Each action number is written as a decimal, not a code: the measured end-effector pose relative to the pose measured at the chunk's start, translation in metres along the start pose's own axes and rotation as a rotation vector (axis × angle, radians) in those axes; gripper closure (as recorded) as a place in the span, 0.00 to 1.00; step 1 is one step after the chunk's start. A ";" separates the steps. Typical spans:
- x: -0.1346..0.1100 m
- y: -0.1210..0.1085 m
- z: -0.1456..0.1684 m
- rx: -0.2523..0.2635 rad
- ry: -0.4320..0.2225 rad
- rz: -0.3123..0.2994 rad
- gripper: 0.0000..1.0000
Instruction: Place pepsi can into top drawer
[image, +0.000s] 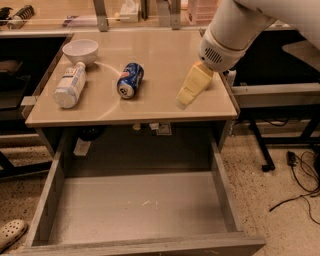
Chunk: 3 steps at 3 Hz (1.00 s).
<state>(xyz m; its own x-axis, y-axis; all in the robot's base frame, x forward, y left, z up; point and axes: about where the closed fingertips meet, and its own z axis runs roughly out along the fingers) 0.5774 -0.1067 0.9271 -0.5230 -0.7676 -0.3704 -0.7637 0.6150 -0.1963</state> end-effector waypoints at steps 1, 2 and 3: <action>-0.066 0.007 0.030 -0.047 -0.089 0.037 0.00; -0.066 0.007 0.030 -0.047 -0.090 0.037 0.00; -0.081 0.006 0.054 -0.091 -0.120 0.091 0.00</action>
Offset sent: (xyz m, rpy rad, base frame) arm 0.0652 0.0891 -0.0012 0.1368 -0.0071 -0.0021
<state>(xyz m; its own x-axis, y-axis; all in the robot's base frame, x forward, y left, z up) 0.6359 -0.0310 0.9068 -0.5470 -0.6789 -0.4898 -0.7491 0.6582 -0.0756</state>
